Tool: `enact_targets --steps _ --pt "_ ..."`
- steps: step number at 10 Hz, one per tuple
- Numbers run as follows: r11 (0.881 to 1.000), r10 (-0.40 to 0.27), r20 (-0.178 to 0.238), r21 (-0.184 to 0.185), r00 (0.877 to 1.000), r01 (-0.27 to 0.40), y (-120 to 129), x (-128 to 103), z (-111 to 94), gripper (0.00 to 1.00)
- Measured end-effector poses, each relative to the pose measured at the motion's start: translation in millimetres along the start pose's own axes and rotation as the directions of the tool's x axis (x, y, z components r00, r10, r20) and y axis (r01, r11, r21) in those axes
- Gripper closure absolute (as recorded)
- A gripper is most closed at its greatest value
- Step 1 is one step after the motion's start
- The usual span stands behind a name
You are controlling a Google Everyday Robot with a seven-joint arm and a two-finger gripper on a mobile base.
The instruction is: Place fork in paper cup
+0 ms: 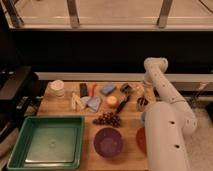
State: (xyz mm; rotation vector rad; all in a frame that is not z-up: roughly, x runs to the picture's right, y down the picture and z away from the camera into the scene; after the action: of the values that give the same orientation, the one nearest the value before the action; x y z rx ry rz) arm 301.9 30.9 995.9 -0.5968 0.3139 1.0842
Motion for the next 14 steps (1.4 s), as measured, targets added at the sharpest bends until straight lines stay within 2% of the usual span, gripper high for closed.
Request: enact_targets --steps 1,2,4,5,8,9,11,13,14 --pt "1.0 -0.004 -0.009 -0.017 1.0 0.004 4 4 4 0.33" --pt "0.999 -0.02 -0.018 -0.042 1.0 0.02 13 7 8 0.4" --pt "0.997 -0.041 -0.02 -0.064 0.999 0.039 22 11 9 0.56" --pt "0.996 -0.055 -0.021 -0.075 0.998 0.053 28 14 9 0.68" --pt "0.996 -0.055 -0.024 -0.077 0.998 0.053 28 15 6 0.95" --pt "0.996 -0.056 -0.024 -0.077 0.998 0.054 28 15 5 1.0" --pt "0.996 -0.055 -0.024 -0.077 0.998 0.053 28 15 4 1.0" --pt "0.992 -0.078 -0.017 -0.097 0.997 0.076 37 14 5 1.0" --pt "0.993 -0.078 -0.018 -0.095 0.997 0.076 37 14 5 1.0"
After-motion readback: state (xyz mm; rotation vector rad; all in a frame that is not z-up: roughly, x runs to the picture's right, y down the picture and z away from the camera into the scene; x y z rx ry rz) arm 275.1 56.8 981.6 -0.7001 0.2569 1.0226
